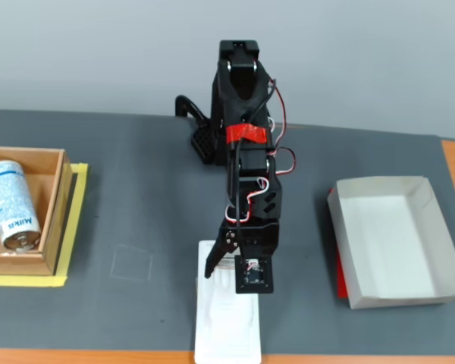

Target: Pick the sandwich and put it in the gray box

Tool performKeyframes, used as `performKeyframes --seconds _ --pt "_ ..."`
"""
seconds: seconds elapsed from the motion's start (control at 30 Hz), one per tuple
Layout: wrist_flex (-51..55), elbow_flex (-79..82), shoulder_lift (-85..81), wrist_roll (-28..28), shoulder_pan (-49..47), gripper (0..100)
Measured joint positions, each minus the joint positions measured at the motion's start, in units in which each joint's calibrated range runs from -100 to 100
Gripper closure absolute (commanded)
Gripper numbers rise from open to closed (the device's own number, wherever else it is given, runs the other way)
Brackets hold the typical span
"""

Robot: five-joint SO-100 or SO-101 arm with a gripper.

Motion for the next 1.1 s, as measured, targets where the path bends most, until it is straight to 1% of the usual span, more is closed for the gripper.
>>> performKeyframes --seconds 0.67,0.7,0.77,0.97,1.0,1.1 --pt "-0.78 0.0 3.65 0.0 3.24 66" --pt "-0.78 0.0 3.65 0.0 3.24 68" --pt "-0.78 0.0 3.65 0.0 3.32 74" --pt "-1.04 -0.72 3.57 0.05 3.39 97" --pt "-1.04 -0.81 3.57 0.05 3.54 99" --pt "-1.04 -0.9 3.48 0.1 4.05 98"
